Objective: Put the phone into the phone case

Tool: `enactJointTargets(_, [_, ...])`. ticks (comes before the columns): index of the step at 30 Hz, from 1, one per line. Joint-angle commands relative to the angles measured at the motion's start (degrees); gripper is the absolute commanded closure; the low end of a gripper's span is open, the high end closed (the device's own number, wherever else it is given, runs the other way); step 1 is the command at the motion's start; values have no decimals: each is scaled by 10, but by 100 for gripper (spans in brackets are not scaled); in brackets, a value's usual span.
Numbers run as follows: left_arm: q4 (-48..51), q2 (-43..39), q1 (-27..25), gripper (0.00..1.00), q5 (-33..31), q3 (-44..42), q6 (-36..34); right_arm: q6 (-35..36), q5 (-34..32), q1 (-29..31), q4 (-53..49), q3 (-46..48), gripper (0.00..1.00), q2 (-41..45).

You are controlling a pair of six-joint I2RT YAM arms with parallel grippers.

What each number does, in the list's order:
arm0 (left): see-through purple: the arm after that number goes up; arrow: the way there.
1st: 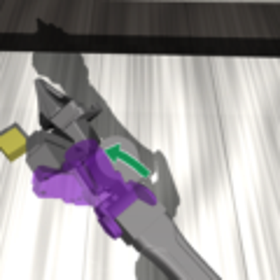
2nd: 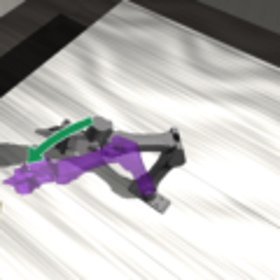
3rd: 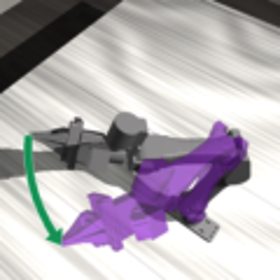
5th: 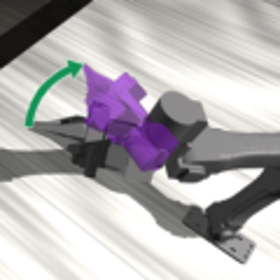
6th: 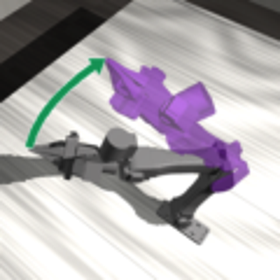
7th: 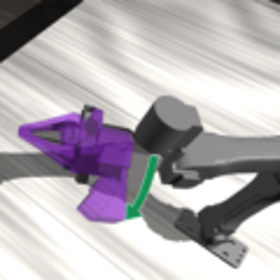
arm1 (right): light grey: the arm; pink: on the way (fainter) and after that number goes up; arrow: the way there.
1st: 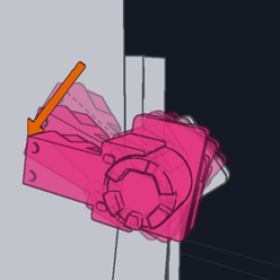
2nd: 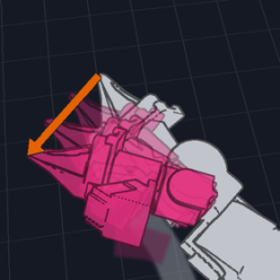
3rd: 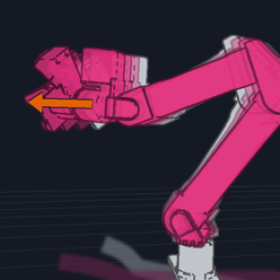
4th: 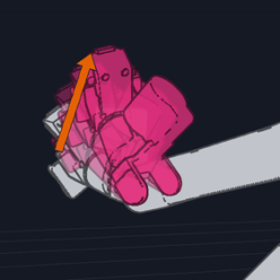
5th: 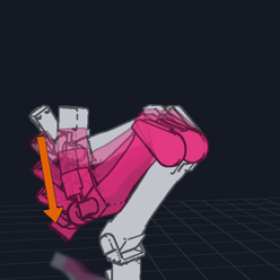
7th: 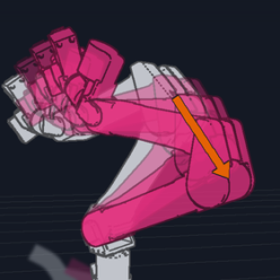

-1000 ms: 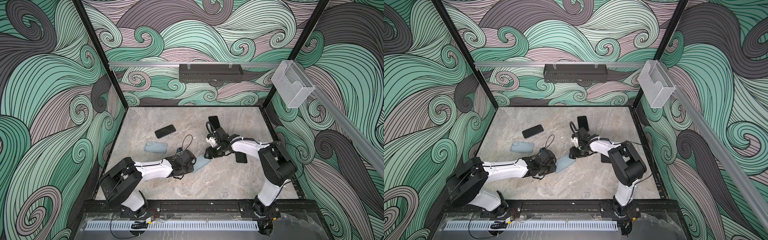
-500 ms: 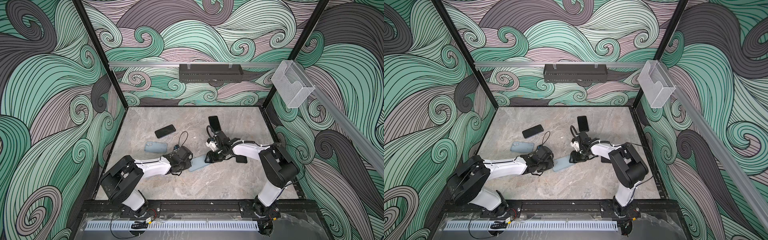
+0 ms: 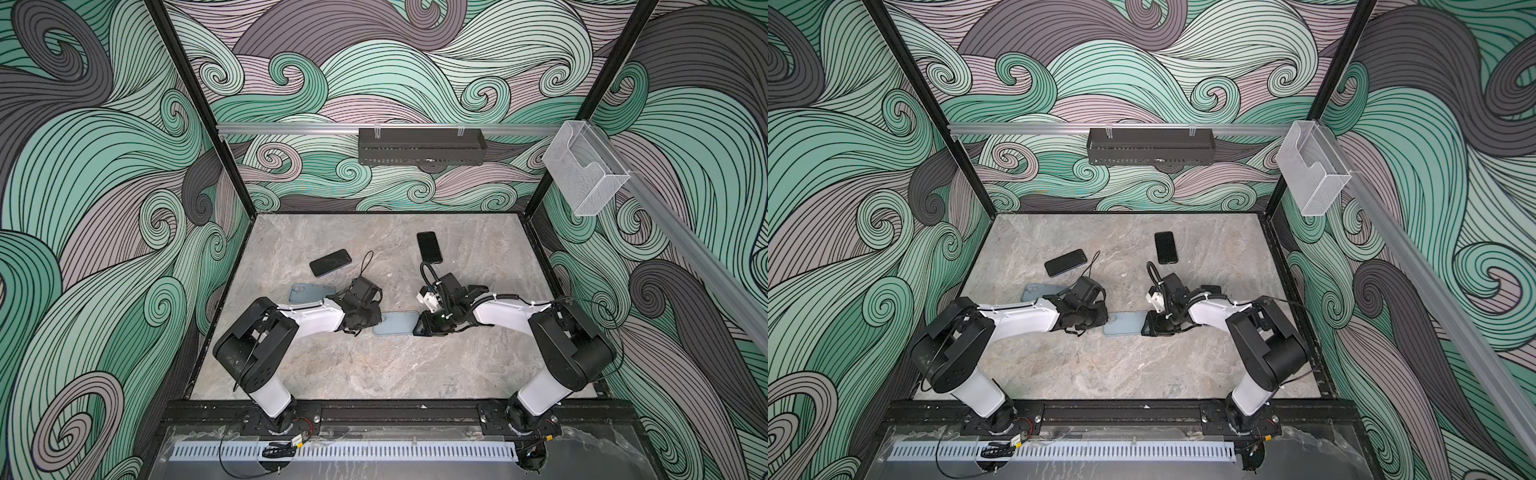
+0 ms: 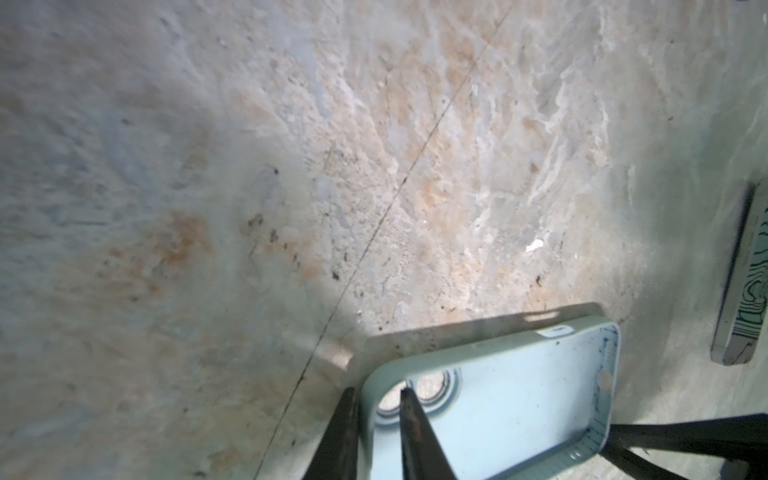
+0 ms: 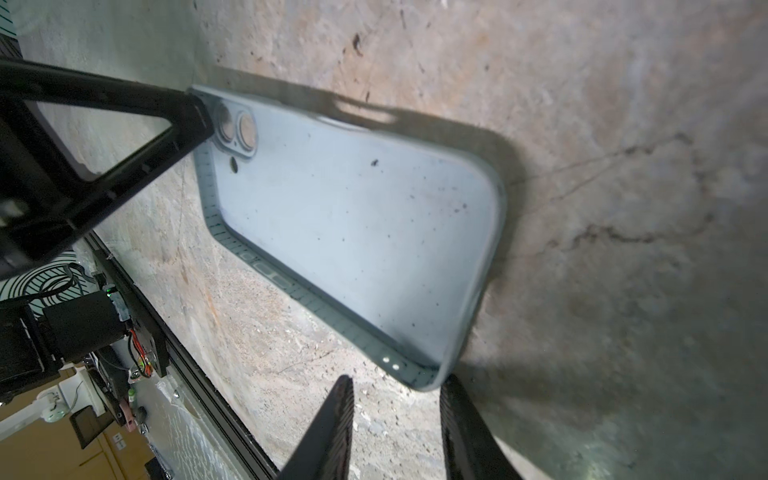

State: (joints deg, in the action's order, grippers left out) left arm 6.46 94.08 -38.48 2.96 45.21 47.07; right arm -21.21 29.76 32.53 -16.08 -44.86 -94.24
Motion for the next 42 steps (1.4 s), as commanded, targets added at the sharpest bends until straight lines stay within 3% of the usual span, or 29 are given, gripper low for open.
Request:
enactJointTargets(1, [9, 6, -2, 79, 40, 28, -32, -15, -1, 10, 15, 11, 64, 8])
enactJointTargets(8, [23, 9, 4, 78, 47, 45, -46, -15, -28, 9, 5, 11, 64, 25])
enactJointTargets(12, [32, 5, 9, 73, 43, 43, -43, -11, -57, 8, -18, 7, 54, 40])
enactJointTargets(18, [49, -22, 22, 57, 35, 28, -43, 21, -119, -2, -102, -26, 44, 90])
enactJointTargets(22, [75, -60, 27, 48, 19, 25, -53, 37, -201, -21, -162, -56, 34, 127])
enactJointTargets(25, [98, -101, 28, 34, 4, 23, -76, 45, -280, -59, -184, -65, 28, 145])
enactJointTargets(29, [116, -183, 29, 14, -29, -1, -107, 60, -328, -125, -200, -68, 16, 145])
enactJointTargets(36, [210, -271, 34, 10, -75, -3, -138, 72, -390, -181, -200, -73, 9, 95])
enactJointTargets(42, [211, -342, 36, 10, -105, -39, -137, 69, -401, -197, -197, -96, 7, 29])
